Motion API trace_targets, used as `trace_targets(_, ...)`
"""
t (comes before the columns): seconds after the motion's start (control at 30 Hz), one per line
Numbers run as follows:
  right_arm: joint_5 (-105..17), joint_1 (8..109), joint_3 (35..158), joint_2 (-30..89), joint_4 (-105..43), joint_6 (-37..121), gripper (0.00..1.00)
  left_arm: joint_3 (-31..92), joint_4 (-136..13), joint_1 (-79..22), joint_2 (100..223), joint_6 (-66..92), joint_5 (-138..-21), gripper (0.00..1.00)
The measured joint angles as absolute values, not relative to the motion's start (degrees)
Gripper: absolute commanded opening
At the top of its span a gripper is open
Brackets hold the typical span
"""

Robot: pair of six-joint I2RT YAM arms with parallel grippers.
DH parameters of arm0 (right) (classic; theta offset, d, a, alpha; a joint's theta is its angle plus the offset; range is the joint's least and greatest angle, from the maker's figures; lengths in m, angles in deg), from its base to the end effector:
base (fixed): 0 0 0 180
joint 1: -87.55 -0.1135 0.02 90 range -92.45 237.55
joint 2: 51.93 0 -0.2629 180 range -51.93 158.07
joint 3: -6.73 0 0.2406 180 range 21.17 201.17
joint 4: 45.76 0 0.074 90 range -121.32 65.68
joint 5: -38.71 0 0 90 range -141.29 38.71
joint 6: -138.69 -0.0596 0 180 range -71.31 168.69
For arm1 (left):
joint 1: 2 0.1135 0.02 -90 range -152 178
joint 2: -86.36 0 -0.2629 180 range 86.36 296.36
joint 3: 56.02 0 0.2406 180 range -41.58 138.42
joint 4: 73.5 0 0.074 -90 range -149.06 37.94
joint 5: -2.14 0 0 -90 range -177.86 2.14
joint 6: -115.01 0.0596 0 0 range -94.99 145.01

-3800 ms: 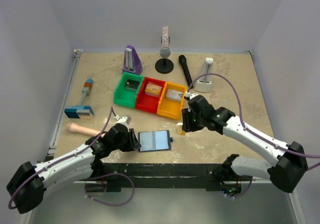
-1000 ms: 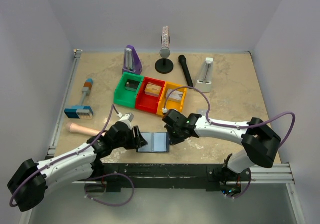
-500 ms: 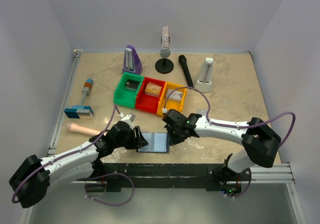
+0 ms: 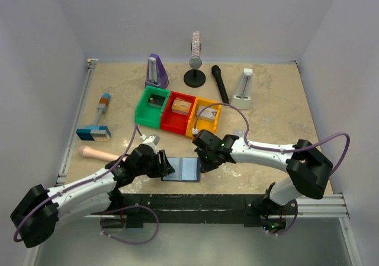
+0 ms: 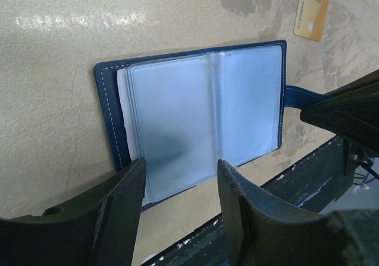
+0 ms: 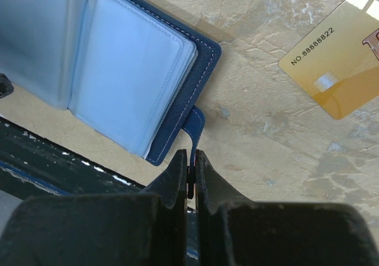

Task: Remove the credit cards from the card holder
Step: Remove the credit card from the card holder.

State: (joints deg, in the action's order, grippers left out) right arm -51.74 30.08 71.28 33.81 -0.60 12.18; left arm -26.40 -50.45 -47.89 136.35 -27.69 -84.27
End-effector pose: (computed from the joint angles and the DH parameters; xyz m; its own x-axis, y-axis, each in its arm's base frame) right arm 0.1501 0.2345 0.1663 -0.8965 -0.2992 -0.3267 -0.3832 0.8938 0.2329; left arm 0.1181 -0.1272 0.1394 -0.8851 -0.2276 -0.4059 0.0729 0.7938 -0.6039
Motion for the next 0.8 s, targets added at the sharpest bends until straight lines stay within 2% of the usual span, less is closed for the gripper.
trace_targets(0.8,-49.5,30.1,71.4,35.0,-1.2,12.2,0.0,-23.8,-60.1,-48.3,145.1,-25.2,-75.6,0.55)
